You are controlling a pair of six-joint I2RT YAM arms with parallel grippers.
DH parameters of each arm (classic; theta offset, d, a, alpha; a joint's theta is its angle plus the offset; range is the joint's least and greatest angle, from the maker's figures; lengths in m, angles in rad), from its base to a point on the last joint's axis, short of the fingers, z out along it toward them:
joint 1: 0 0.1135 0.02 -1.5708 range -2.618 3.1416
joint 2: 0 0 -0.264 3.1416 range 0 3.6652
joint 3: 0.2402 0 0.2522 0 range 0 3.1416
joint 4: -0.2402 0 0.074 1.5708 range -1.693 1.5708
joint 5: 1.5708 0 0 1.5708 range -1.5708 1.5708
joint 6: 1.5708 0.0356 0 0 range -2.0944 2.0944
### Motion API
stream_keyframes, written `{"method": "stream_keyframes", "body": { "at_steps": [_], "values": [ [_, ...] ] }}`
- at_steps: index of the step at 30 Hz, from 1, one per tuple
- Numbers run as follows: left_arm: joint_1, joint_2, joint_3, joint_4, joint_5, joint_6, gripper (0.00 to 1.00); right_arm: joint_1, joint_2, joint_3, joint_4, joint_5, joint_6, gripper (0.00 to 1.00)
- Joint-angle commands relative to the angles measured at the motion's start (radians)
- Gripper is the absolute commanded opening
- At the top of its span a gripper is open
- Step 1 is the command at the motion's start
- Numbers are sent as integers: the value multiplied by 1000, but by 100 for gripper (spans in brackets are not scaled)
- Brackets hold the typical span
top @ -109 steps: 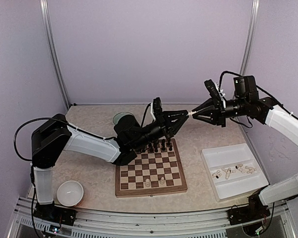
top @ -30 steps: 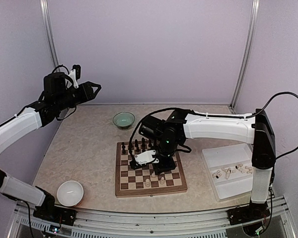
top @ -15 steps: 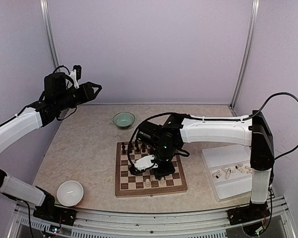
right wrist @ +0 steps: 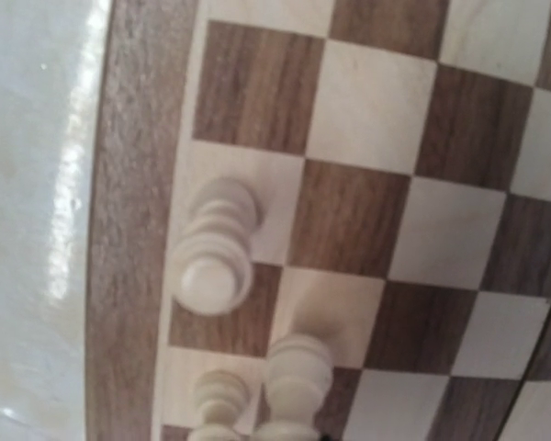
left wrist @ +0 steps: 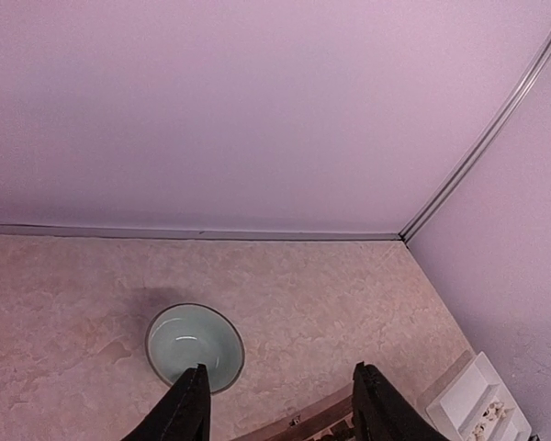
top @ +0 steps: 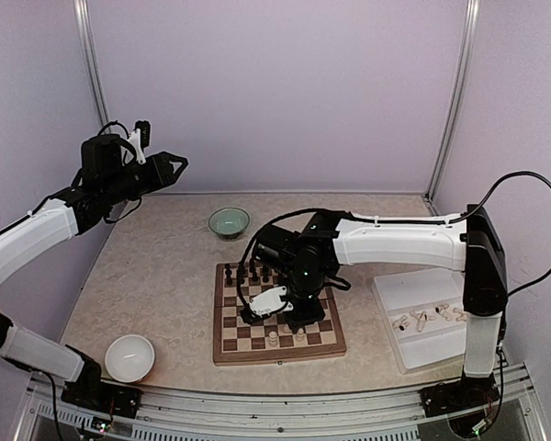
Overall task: Set up the chess pieces on the board
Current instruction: Move the king to e1.
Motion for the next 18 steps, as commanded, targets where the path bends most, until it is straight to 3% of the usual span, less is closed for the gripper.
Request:
{"method": "stream_keyframes", "body": {
  "at_steps": [1,9,18],
  "values": [
    [6,0,12,6,10,27,52,-21,-69,19,1,21,-17,0],
    [-247,-27,53,-216,-140,157,51,-114,-179,-1,6,22,-21,0],
    [-543,-203,-296,-258,-147,79,39,-249,-319,-67,26,-10,-25,0]
  ]
}}
